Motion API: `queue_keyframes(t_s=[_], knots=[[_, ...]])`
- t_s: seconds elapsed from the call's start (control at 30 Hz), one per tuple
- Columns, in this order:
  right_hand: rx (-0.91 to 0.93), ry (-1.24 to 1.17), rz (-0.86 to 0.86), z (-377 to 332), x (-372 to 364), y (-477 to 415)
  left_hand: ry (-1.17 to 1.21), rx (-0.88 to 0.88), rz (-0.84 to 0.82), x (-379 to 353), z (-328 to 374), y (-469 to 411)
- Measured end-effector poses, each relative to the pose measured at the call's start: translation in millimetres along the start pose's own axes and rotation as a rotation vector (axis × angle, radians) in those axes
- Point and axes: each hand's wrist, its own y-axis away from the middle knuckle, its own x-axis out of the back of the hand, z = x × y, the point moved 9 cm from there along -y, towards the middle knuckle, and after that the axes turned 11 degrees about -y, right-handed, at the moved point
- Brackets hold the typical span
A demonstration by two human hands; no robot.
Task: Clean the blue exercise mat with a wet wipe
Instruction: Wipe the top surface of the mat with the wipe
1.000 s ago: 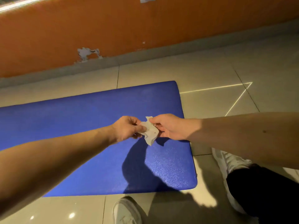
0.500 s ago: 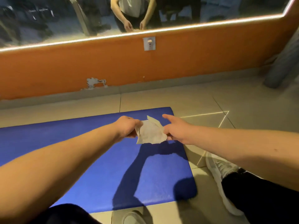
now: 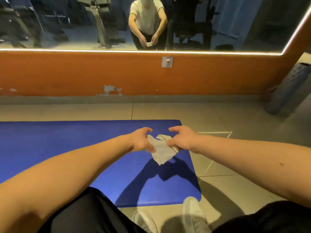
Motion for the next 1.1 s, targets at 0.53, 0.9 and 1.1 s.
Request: queue_keyframes(t_s=[0.53,0.9,1.1], knots=[[0.345,0.129,-0.382,-57,-113,39,-0.256,0.123,0.409,59,-80,116],[0.374,0.109,-0.276,-97,-195,18,-0.200,0.270,0.509,110,-123,171],[0.174,-0.047,-0.214,-96,-276,-16,-0.071,0.316,0.600,124,-202,175]])
